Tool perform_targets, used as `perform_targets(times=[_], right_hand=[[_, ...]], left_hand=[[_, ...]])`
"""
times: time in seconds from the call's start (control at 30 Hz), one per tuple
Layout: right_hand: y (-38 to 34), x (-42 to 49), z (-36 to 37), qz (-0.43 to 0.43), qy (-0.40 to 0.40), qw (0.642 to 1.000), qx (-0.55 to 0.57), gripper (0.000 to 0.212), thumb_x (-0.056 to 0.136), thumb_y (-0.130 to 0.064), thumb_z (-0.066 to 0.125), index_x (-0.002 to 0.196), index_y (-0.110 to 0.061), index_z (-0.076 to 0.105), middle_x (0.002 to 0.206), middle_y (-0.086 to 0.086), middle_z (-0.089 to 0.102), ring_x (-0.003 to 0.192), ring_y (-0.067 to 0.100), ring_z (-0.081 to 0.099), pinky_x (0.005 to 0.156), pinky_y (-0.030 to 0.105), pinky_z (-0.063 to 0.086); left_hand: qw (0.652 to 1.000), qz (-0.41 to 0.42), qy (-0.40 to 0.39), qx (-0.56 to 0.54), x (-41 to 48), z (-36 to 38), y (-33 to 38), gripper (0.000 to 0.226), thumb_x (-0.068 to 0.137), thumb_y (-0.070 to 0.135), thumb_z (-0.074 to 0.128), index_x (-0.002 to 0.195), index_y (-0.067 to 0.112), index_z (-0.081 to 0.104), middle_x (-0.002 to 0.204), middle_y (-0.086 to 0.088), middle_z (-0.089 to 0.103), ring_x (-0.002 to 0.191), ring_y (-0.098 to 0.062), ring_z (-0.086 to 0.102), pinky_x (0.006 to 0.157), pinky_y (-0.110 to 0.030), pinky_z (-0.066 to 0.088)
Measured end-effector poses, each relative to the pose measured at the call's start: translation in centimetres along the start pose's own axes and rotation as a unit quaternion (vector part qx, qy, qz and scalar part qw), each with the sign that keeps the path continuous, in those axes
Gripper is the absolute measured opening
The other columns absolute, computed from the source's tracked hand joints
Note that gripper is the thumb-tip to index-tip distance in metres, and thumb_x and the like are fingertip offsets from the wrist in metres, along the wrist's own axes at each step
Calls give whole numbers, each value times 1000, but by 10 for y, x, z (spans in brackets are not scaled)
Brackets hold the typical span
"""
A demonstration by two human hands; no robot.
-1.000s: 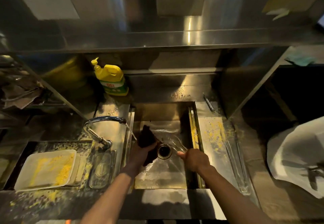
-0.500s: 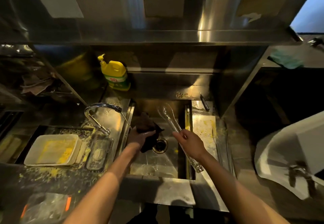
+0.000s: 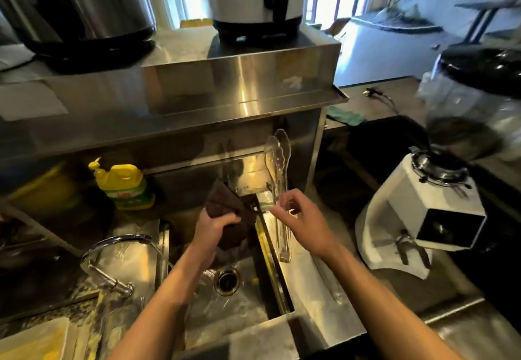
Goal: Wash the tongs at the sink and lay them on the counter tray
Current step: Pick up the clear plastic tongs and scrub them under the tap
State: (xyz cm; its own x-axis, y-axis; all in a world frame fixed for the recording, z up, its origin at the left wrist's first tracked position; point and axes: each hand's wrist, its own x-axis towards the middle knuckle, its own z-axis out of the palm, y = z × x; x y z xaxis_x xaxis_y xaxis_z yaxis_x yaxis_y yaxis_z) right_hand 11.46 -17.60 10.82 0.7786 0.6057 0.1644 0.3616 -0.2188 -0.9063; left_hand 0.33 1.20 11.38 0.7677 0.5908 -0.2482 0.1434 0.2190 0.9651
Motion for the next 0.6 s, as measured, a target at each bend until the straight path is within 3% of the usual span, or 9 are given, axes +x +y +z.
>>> perform_targets(times=[0.1, 0.17, 0.23, 0.37, 0.47, 0.6], right_hand=[[-13, -9, -15, -8, 39, 999, -14, 18, 92, -45, 68, 96, -30, 60, 88, -14, 63, 79, 7, 59, 72, 30, 51], [-20, -16, -25, 1, 64, 998, -16, 15, 91, -45, 68, 95, -33, 60, 89, -13, 63, 79, 4, 60, 68, 21, 51], [-28, -29, -36, 14, 98, 995, -15, 13, 91, -43, 69, 94, -33, 61, 91, -13, 64, 82, 2, 61, 70, 17, 50], [-36, -58, -60, 34, 155, 987, -14, 15, 90, -43, 71, 91, -30, 62, 91, -10, 65, 84, 7, 62, 74, 25, 50], [-39, -90, -84, 54, 208, 976, -18, 17, 89, -44, 72, 91, -31, 63, 91, -8, 66, 86, 10, 62, 75, 26, 50], [-39, -139, -115, 79, 290, 953, -23, 14, 87, -39, 75, 90, -30, 64, 90, -6, 68, 84, 8, 62, 75, 30, 52]], left_hand=[[999, 18, -38, 1, -2, 11, 14, 30, 76, -8, 67, 99, 12, 66, 92, -8, 72, 89, -27, 67, 75, -38, 54], [998, 19, -66, -2, -6, 22, 24, 34, 77, -9, 67, 101, 14, 64, 98, -10, 70, 93, -27, 65, 83, -41, 53], [995, 14, -103, 1, -9, 35, 31, 34, 77, -9, 67, 102, 14, 63, 100, -13, 69, 93, -29, 65, 82, -40, 54], [983, 5, -183, 28, -18, 67, 35, 35, 75, -5, 71, 104, 14, 66, 100, -14, 72, 95, -33, 67, 80, -43, 58], [974, 2, -225, 33, -34, 100, 32, 30, 75, -9, 69, 93, 16, 67, 80, -3, 74, 80, -27, 70, 68, -35, 58], [956, -10, -290, 36, -61, 144, 22, 28, 78, -10, 66, 85, 17, 66, 63, 6, 73, 65, -16, 70, 65, -32, 57]])
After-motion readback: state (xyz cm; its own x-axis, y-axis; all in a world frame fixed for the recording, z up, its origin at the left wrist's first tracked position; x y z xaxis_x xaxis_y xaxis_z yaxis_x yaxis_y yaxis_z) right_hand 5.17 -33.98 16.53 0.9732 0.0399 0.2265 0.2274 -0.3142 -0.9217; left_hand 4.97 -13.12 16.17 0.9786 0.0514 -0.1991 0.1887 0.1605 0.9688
